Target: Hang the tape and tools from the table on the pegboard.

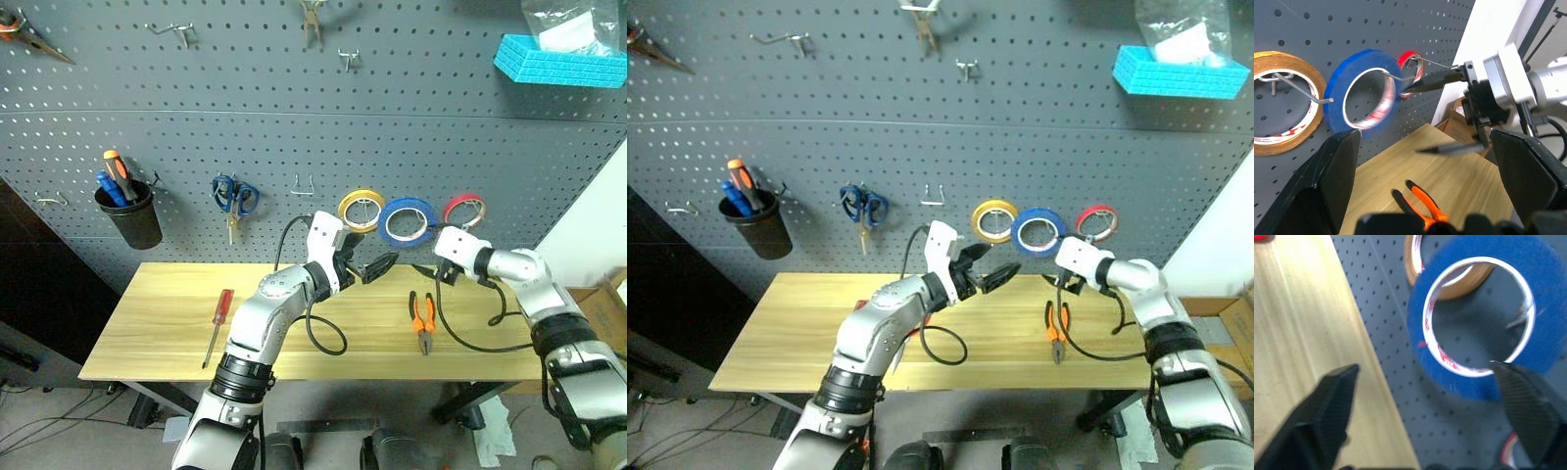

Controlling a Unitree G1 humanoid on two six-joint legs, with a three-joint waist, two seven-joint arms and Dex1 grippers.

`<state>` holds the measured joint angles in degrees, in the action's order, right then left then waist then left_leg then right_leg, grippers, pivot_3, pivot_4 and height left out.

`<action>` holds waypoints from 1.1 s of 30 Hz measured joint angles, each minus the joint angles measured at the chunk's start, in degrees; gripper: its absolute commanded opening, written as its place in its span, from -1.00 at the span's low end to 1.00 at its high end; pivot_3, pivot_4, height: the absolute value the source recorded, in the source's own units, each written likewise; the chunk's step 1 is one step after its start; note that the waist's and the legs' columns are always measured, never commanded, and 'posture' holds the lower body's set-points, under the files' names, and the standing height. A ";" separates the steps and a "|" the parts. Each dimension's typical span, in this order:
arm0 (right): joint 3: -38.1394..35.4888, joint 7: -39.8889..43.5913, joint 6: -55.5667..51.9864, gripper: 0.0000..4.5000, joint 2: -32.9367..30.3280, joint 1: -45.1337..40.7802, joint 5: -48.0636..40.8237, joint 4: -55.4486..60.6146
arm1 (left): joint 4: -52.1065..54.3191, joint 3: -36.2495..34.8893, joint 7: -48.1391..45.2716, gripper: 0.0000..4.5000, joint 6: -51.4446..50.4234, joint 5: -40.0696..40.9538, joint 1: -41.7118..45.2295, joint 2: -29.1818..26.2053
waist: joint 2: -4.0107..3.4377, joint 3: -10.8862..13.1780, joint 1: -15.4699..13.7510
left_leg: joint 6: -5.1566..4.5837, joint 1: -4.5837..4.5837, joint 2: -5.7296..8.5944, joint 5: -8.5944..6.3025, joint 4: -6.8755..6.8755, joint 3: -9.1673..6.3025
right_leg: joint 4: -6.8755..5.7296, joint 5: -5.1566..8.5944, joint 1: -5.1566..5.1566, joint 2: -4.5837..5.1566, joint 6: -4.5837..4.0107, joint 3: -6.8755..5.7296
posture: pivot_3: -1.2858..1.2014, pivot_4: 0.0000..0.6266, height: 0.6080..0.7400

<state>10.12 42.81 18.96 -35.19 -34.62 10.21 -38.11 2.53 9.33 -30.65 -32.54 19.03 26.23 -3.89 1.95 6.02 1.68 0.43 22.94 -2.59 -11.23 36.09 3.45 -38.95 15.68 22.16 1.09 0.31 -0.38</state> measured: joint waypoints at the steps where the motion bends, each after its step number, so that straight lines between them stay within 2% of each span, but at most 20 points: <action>1: -0.45 -0.19 -1.42 0.99 -0.51 2.14 -0.22 2.53 | 0.02 0.08 0.00 1.00 -0.09 0.00 -0.20 0.01 | -0.02 0.02 0.00 | 0.00 0.01 0.00 0.00 -0.01 0.00 | 0.01 0.01 0.00 0.01 0.01 0.00 | 0.04 -0.75 1.00; 4: -4.45 -2.29 -9.75 0.99 -0.93 12.47 -2.28 15.78 | 1.93 1.44 -0.34 1.00 -0.65 -0.04 -3.81 -1.27 | -0.05 0.07 -0.17 | 0.01 0.01 -0.05 -0.01 -0.07 0.00 | 0.01 0.15 0.00 0.05 0.17 -0.02 | 0.03 -0.67 1.00; 6: -7.49 -4.46 -20.56 0.99 -0.20 20.54 -3.66 27.13 | 4.01 2.59 -1.08 1.00 -0.96 -0.20 -8.49 -3.66 | -0.10 0.11 -0.10 | 0.06 -0.02 -0.15 -0.04 -0.11 0.01 | -0.02 0.21 0.02 0.20 0.12 0.01 | 0.03 -0.60 1.00; 9: -11.41 -8.41 -37.63 0.99 3.86 27.13 -5.88 38.59 | 6.58 3.15 -1.41 1.00 -1.68 -0.28 -14.43 -7.13 | -0.18 0.63 0.27 | 0.07 -0.14 -0.27 -0.05 -0.10 -0.03 | -0.09 0.21 0.04 0.14 0.03 0.01 | 0.03 -0.49 1.00; 11: -13.62 -12.35 -51.21 0.99 8.61 27.40 -7.27 43.65 | 8.42 3.55 -1.38 1.00 -2.08 -0.33 -17.33 -8.69 | -0.23 1.49 0.23 | 0.07 -0.25 -0.25 -0.05 -0.10 -0.19 | -0.10 0.22 0.00 0.13 -0.52 -0.02 | 0.04 -0.48 1.00; 13: -14.91 -15.75 -62.27 0.99 12.82 26.18 -8.55 46.01 | 9.52 3.83 -1.36 1.00 -2.11 -0.39 -19.42 -9.68 | -0.34 1.92 0.03 | 0.06 -0.27 -0.22 -0.04 -0.08 -0.20 | -0.10 0.18 0.01 0.15 -0.56 -0.03 | 0.05 -0.42 1.00; 18: -19.28 -23.61 -81.58 0.99 21.05 16.29 -10.84 42.60 | 11.15 4.14 -1.44 1.00 -2.42 -1.06 -21.03 -12.35 | -0.43 4.13 -0.43 | -0.02 -0.06 -0.13 0.00 -0.04 -0.23 | -0.06 0.15 0.12 0.23 -0.58 -0.04 | 0.09 -0.27 1.00; 21: -20.77 -26.45 -86.28 0.99 22.46 10.45 -11.63 37.24 | 11.70 3.94 -1.38 1.00 -3.24 -1.04 -20.42 -12.69 | -0.45 5.13 -1.30 | -0.08 0.09 -0.12 0.03 -0.07 -0.18 | 0.05 0.24 0.19 0.22 -0.45 -0.03 | 0.11 -0.11 1.00; 23: -22.60 -28.40 -88.63 0.99 23.42 6.56 -12.08 32.67 | 11.91 3.56 -1.11 1.00 -3.78 -1.03 -19.53 -12.92 | -0.38 6.20 -1.75 | -0.11 0.26 -0.11 -0.02 -0.17 -0.19 | 0.09 0.25 0.30 0.22 -0.16 -0.07 | 0.12 -0.09 1.00; 26: -23.40 -30.36 -89.10 0.99 23.66 3.52 -12.54 26.55 | 13.24 2.31 -0.16 1.00 -5.20 -0.93 -19.66 -12.94 | -0.42 6.54 -2.20 | -0.15 1.41 -0.08 -0.07 -0.14 -0.25 | 0.01 0.16 1.35 0.19 -0.27 -0.15 | 0.13 -0.08 1.00; 33: -22.86 -32.97 -86.22 0.99 22.17 0.49 -13.06 19.08 | 19.48 1.42 1.64 1.00 -8.77 0.25 -23.21 -12.87 | -0.31 7.60 -2.79 | -0.16 1.59 -0.08 -0.36 -0.14 -0.36 | 0.26 0.33 1.37 0.21 -0.02 -0.14 | 0.16 -0.07 1.00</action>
<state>-12.74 9.84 -67.26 -13.02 -34.13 -2.85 -19.03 22.01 10.75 -29.01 -41.32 19.28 3.01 -16.76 1.64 13.62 -1.11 0.27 24.53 -2.67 -11.59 35.96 3.09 -38.69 16.01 23.53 1.30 0.28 -0.52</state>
